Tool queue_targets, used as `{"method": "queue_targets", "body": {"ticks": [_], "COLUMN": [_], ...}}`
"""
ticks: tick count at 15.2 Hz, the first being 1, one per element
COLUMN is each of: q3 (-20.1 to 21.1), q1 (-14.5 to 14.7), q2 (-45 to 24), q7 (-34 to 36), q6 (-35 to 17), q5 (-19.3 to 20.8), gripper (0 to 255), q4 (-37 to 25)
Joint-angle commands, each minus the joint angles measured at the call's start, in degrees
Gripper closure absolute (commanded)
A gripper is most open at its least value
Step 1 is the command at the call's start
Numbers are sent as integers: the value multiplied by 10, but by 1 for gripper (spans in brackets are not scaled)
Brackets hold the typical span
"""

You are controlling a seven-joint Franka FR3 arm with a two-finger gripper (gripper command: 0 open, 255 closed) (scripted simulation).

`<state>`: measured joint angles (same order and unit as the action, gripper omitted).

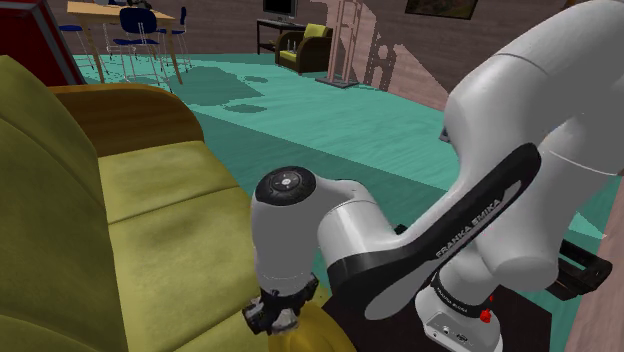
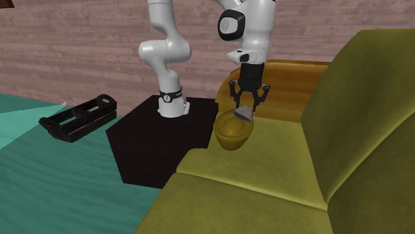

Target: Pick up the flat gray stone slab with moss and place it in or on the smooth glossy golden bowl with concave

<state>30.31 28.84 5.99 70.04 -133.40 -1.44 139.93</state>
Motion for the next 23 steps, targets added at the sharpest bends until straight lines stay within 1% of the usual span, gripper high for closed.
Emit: {"method": "queue_targets", "body": {"ticks": [1,4,7,13,17,21,23], "q3": [7,15,22,39,50,62,70], "q1": [14,44,81,71,61,48,38], "q2": [37,97,156,111,77,39,12], "q7": [1,1,7,21,35,55,73], "q6": [1,6,18,-42,-84,-126,-153], "q5": [-27,-73,-115,-102,-86,-61,-37], "gripper": [255,255,255,255,255,255,255], "q4": [32,81,124,143,152,159,163]}}
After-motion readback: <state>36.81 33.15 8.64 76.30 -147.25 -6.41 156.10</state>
